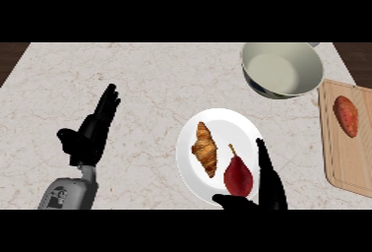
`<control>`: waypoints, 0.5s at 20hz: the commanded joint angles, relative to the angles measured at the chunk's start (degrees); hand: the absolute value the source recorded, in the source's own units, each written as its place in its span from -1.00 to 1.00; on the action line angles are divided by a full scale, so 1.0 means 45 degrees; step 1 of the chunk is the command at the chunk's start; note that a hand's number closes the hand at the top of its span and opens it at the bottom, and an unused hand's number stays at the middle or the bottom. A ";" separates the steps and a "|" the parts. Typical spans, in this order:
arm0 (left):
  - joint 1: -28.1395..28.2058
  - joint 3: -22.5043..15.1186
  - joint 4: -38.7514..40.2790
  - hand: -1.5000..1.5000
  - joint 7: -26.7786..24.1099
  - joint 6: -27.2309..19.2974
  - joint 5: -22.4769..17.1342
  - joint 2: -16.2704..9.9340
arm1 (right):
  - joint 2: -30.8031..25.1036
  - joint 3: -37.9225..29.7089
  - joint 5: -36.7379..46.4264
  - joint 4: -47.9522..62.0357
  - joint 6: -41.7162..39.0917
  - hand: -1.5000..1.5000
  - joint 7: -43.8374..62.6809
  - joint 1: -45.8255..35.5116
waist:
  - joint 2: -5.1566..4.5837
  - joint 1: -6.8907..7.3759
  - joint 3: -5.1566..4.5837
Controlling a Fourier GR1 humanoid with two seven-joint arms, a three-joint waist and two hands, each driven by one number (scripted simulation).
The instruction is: Pick the pear from the plate and place it in the bowl
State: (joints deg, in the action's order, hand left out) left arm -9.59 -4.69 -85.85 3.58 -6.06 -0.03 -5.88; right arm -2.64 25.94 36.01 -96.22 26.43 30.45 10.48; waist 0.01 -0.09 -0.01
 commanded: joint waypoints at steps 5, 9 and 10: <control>0.0405 -0.0097 -0.0579 0.00 0.0179 -0.0130 0.0404 0.0362 | 0.0013 0.0252 -0.0519 0.1808 -0.0139 1.00 -0.1776 0.0036 | 0.0006 0.0017 0.0005; 0.0345 0.0038 -0.0745 0.00 0.0352 0.0079 0.0185 0.0296 | -0.0041 0.0917 0.0625 0.1916 -0.1086 1.00 -0.1259 -0.1246 | 0.0008 0.0038 0.0001; 0.0560 -0.0185 -0.0681 0.00 0.0292 -0.0056 0.0493 0.0397 | -0.0374 0.0499 0.0511 0.2235 -0.1414 1.00 -0.1336 -0.1535 | 0.0003 0.0041 0.0002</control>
State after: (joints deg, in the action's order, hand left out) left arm -8.37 -4.50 -88.23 4.86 -5.71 1.00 -5.03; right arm -3.05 27.33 36.77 -88.17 22.56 25.54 5.08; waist 0.19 0.04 -0.17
